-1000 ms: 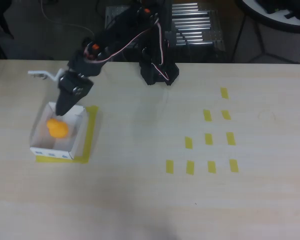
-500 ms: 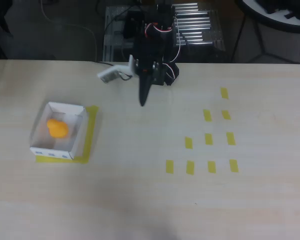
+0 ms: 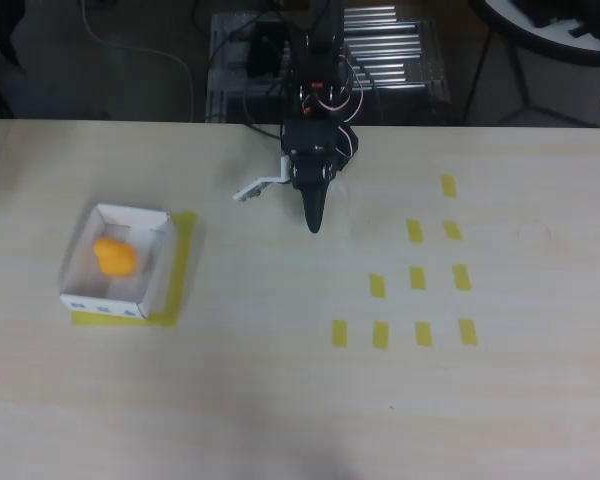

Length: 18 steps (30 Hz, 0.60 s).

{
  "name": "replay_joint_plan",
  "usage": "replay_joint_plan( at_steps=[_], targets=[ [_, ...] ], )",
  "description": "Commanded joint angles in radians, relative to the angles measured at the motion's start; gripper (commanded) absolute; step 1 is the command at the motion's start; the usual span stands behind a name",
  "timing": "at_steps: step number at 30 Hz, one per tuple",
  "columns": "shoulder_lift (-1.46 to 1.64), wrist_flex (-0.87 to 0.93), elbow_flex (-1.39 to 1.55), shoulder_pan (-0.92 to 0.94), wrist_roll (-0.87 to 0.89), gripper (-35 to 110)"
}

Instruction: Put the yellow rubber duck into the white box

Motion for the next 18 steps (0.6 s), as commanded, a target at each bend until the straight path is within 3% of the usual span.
replay_joint_plan(
  at_steps=[1, 18],
  targets=[
    [0.051, 0.025, 0.026, 0.012, 0.043, 0],
    [0.051, 0.025, 0.026, 0.011, 0.061, 2]
  ],
)
